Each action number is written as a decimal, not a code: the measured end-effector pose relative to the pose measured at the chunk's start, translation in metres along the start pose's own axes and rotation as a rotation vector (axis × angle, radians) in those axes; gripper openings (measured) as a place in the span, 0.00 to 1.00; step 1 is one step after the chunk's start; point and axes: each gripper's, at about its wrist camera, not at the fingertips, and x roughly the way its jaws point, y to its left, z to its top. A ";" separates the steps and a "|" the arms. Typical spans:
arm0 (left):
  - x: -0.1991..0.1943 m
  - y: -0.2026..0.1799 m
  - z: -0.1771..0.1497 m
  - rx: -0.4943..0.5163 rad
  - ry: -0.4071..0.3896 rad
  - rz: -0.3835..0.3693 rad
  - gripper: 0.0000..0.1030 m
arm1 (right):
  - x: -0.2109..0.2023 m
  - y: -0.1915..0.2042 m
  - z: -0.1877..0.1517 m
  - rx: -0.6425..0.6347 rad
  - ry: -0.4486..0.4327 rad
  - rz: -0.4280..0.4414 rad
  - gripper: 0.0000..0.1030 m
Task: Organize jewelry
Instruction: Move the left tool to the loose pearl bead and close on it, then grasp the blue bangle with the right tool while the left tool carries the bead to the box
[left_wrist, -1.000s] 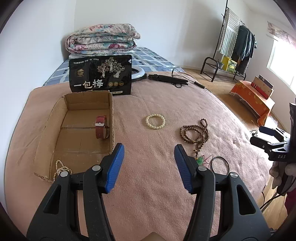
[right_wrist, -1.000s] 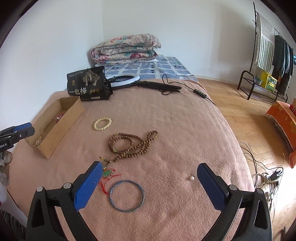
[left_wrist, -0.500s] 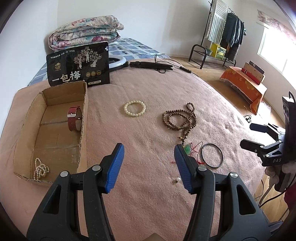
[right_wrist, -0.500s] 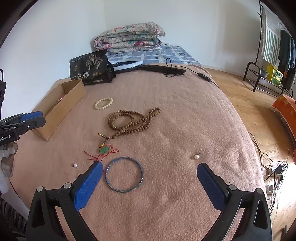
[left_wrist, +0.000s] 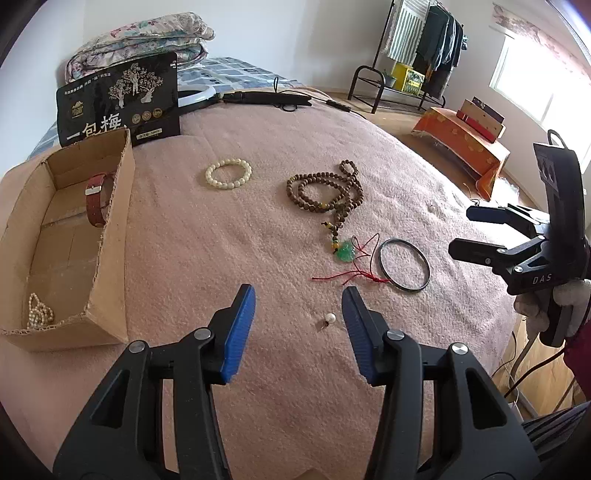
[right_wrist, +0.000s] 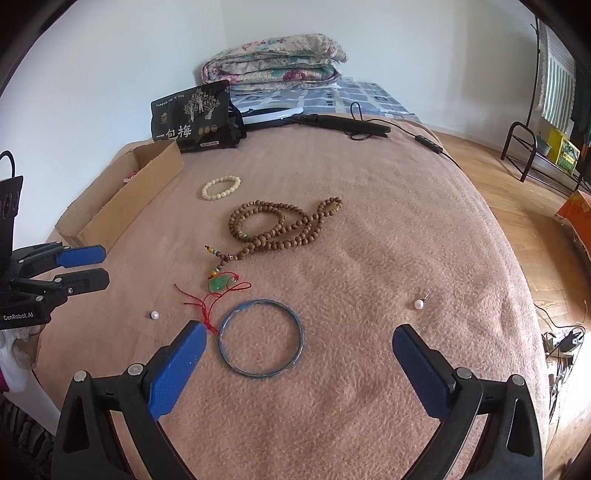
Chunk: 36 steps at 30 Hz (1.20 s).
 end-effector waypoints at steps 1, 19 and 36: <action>0.002 0.000 -0.002 0.000 0.003 -0.007 0.49 | 0.002 0.000 0.000 -0.002 0.002 0.001 0.99; 0.046 -0.020 -0.022 0.084 0.047 -0.040 0.24 | 0.043 0.013 -0.016 -0.065 0.046 0.038 0.99; 0.058 -0.029 -0.027 0.132 0.049 -0.015 0.06 | 0.064 0.025 -0.018 -0.133 0.088 0.021 0.95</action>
